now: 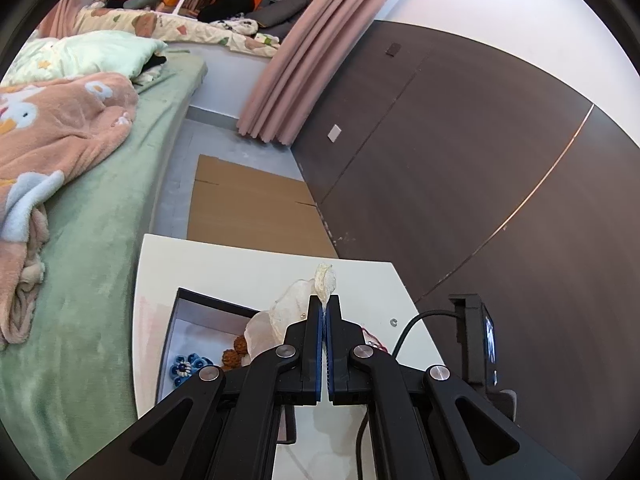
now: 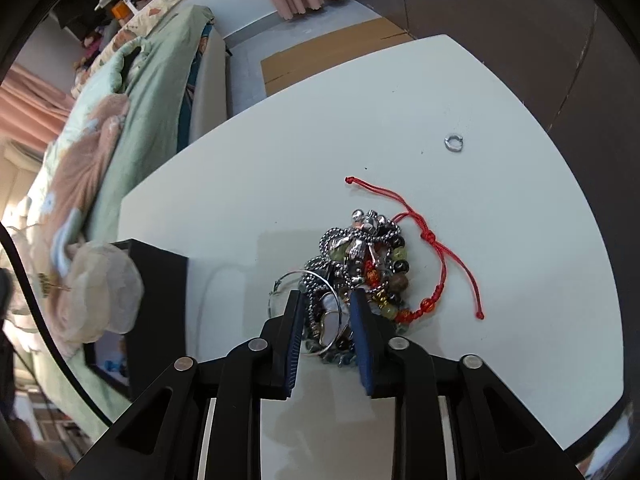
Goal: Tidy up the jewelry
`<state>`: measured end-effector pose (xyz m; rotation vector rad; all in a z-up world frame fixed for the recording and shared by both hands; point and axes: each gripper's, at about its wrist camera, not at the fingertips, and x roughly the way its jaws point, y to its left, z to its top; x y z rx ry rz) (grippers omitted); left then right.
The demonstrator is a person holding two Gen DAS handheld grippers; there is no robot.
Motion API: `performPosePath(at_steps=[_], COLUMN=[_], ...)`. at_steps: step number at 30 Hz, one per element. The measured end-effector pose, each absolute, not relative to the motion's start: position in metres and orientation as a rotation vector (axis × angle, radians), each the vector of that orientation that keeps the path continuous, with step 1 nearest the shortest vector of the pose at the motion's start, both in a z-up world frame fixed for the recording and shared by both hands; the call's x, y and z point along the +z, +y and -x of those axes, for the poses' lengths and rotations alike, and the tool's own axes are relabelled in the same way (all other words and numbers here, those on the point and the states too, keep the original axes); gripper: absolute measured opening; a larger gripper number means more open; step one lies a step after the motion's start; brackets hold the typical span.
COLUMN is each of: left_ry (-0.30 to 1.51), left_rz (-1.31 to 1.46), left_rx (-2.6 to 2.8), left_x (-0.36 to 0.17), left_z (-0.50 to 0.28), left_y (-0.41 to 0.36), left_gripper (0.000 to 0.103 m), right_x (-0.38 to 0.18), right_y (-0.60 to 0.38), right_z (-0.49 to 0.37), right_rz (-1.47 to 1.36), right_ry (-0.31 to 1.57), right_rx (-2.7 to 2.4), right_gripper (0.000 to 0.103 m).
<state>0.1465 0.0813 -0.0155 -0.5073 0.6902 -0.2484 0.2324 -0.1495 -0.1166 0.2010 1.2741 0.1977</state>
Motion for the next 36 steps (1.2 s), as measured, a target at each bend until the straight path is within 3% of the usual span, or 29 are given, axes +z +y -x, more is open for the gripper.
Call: performPosePath(at_steps=[5, 6, 26, 29, 31, 33, 36], left_ry=[0.692, 0.692, 0.768, 0.796, 0.776, 0.730, 0.698], left_rz=[0.516, 0.516, 0.564, 0.630, 0.637, 0.649, 0.659], left_rx=[-0.245, -0.245, -0.137, -0.149, -0.113, -0.082, -0.054], left_x=[-0.016, -0.015, -0.032, -0.037, -0.034, -0.029, -0.025], left_z=[-0.144, -0.143, -0.146, -0.150, -0.147, -0.141, -0.135], left_y=[0.085, 0.086, 0.113, 0.120, 0.126, 0.132, 0.141], left_gripper=[0.000, 0.000, 0.002, 0.022, 0.068, 0.079, 0.080], right_x=[-0.116, -0.115, -0.059, -0.055, -0.056, -0.058, -0.058], right_y=[-0.146, -0.148, -0.144, -0.130, -0.122, -0.113, -0.097], right_z=[-0.232, -0.231, -0.212, -0.211, -0.211, -0.210, -0.208], right_rz=[-0.140, -0.151, -0.388, -0.408, -0.420, -0.434, -0.453], right_ry=[1.262, 1.261, 1.099, 1.087, 1.087, 1.093, 1.092], right_rx=[0.172, 0.174, 0.453, 0.503, 0.529, 0.562, 0.614], right_gripper=[0.014, 0.004, 0.003, 0.003, 0.003, 0.003, 0.003])
